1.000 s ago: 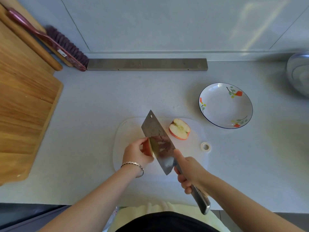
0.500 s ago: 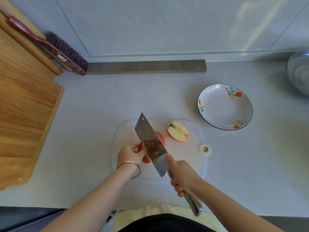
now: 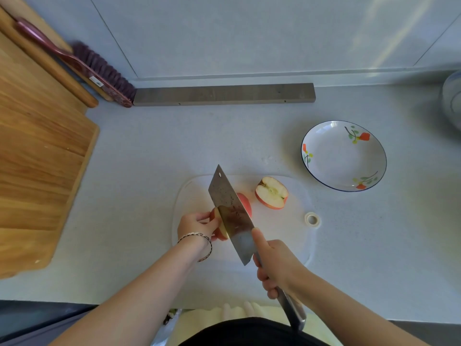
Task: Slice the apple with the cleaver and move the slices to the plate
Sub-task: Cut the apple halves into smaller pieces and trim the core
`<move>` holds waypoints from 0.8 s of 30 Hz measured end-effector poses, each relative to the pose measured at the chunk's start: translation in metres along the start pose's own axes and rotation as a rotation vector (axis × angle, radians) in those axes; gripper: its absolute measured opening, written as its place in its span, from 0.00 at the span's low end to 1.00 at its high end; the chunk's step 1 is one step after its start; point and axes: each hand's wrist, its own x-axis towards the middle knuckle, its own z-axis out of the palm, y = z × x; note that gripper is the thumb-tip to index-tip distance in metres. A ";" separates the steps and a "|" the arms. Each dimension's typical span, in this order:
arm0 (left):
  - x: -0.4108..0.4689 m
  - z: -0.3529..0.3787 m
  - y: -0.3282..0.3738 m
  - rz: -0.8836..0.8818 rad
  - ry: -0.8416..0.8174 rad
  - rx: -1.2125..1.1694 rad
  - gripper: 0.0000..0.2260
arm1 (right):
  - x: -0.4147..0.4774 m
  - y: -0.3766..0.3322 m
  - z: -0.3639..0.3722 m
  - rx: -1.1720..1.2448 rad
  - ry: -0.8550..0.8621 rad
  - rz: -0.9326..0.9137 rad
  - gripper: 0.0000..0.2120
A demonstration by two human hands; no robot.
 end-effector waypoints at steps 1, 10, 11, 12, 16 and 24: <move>-0.001 0.001 0.000 0.000 -0.001 0.005 0.16 | 0.003 -0.002 0.002 -0.019 0.005 -0.010 0.27; 0.001 0.005 -0.002 0.046 0.029 0.034 0.12 | 0.018 -0.001 0.008 -0.028 0.004 -0.026 0.26; 0.000 0.005 -0.003 0.050 0.031 0.037 0.11 | 0.021 -0.001 0.013 -0.031 0.015 -0.049 0.26; 0.000 0.005 -0.003 0.055 0.034 0.034 0.10 | 0.024 0.000 0.018 -0.030 0.031 -0.085 0.26; 0.000 0.003 -0.006 0.058 0.044 0.012 0.10 | 0.037 0.004 0.031 0.009 0.090 -0.204 0.26; -0.008 -0.013 0.000 -0.073 0.036 -0.164 0.08 | 0.037 0.008 0.025 -0.003 0.116 -0.263 0.26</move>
